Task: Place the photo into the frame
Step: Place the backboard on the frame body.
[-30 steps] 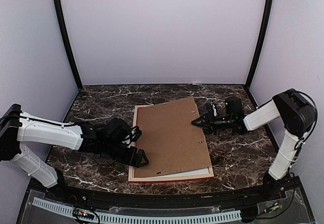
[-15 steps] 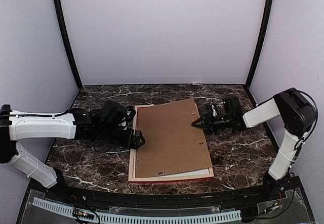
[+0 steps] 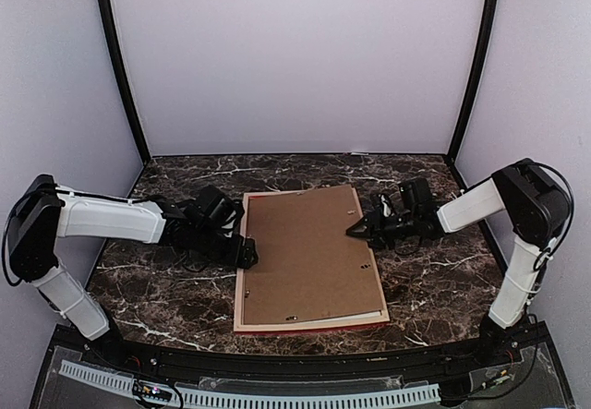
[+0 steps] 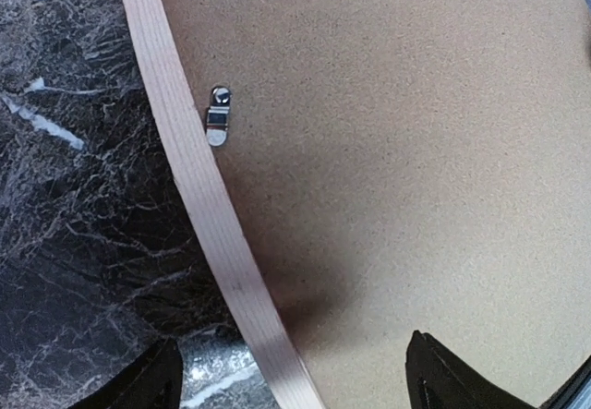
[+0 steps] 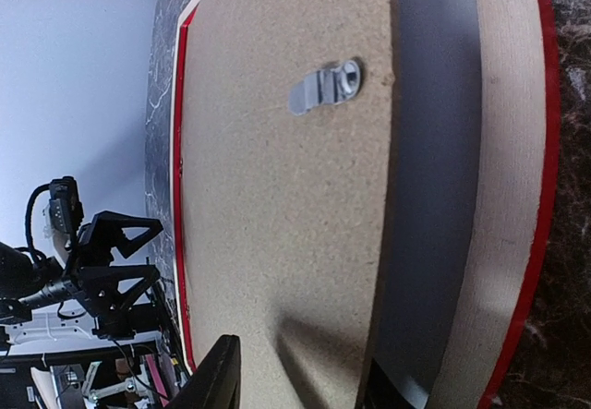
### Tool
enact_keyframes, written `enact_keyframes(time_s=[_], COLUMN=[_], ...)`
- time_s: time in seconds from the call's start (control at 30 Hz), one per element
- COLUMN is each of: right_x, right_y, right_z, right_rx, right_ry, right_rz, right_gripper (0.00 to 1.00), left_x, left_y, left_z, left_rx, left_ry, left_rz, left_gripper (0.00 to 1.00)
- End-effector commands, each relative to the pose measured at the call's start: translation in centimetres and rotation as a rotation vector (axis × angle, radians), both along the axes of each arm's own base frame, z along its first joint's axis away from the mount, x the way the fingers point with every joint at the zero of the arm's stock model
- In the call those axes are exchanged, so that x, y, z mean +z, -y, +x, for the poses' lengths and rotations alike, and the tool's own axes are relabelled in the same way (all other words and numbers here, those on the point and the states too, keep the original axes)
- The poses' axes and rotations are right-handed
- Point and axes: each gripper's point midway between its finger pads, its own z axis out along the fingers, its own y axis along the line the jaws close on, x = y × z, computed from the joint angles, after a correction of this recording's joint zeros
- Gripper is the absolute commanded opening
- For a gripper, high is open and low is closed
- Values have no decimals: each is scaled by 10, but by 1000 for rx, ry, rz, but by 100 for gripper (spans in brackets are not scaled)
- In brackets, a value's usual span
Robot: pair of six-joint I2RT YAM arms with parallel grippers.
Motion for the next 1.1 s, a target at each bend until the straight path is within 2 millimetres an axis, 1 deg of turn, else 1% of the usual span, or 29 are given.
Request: enact_keyframes(time_s=[0.0,0.1,0.23,0.37,0.57,0.83,0.97,1.07], right_x=[11,9,7,4,0,4,3,1], right_y=[-12,-12,-13,-17,-17,-14,-14,-13], right_z=[6,6,4,2,3,7,8,8], right_rx=[22,18,16,19,18,11,12,13], right_ry=[66,68,69,68,69,100,104,105], right_rz=[14,10,0,-8,-42,-121,-154,-180], right_gripper=[36,36,37,39,45,53,55,56], left_x=[0,-9,-14,-13,-10,1,15,29], left_y=[14,16,24,27,27,24,28,33], left_z=[14,17,14,14,15,22,26,28], left_rx=[-13,-5,-23,-28,-28,-33,-44,-50], left_ry=[14,-4,-33,-36,-27,19,55,91], left_rz=[-23,-12,-41,-58,-56,-34,-58,-89], left_gripper=[86,86,86,86,86,85,85,85])
